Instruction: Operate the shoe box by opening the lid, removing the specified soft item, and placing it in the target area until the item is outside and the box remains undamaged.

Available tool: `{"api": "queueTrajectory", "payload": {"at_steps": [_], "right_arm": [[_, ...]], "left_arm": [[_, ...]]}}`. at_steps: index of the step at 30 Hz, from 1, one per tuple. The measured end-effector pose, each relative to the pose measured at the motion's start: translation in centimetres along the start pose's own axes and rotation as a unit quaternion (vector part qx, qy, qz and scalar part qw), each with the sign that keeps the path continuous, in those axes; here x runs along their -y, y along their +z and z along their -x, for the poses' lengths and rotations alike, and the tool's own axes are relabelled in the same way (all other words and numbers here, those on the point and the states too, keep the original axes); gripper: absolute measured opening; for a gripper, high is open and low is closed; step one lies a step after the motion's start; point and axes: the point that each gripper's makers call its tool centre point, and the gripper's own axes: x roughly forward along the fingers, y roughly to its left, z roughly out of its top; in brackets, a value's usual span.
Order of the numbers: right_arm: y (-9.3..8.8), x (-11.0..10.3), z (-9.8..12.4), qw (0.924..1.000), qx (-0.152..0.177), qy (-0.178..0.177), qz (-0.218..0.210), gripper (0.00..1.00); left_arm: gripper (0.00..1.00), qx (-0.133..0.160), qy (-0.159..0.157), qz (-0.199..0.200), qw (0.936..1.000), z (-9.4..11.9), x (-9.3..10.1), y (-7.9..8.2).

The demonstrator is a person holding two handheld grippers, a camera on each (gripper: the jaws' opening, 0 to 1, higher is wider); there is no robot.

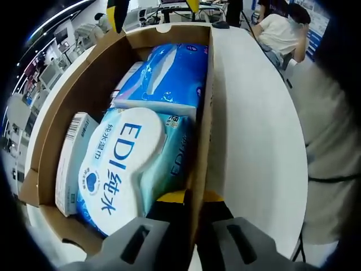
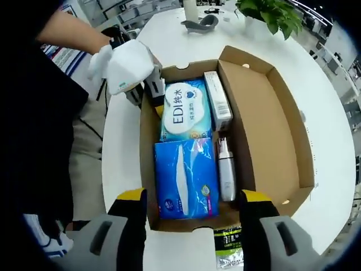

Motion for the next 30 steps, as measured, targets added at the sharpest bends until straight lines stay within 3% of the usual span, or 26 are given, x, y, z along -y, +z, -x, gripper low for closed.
{"api": "queueTrajectory", "payload": {"at_steps": [4,8,17,24,28,30], "right_arm": [[0.3,0.0,-0.6,1.0,-0.001,-0.001,0.003,0.64],[-1.0,-0.4,-2.0,0.9991,-0.031,-0.001,0.027,0.64],[-2.3,-0.2,-3.5,0.9988,-0.049,-0.002,0.005,0.67],[-2.0,-0.7,-4.1,0.9989,-0.046,0.004,-0.001,0.69],[-2.2,-0.4,-4.7,0.9984,-0.057,0.002,0.0,0.77],[-2.1,-0.6,-5.1,0.9982,-0.054,0.009,-0.024,0.78]], "left_arm": [[0.01,0.0,0.0,0.0,1.0,0.0,0.0,0.0],[0.01,0.0,0.001,0.0,1.0,0.0,0.0,0.0],[0.01,0.001,0.004,-0.001,1.0,0.1,0.0,0.0],[0.01,0.0,0.004,-0.002,1.0,0.0,0.0,0.0],[0.01,0.0,0.005,-0.001,1.0,0.0,0.0,0.0],[0.01,0.001,0.006,-0.003,1.0,0.0,0.0,0.0]]}}
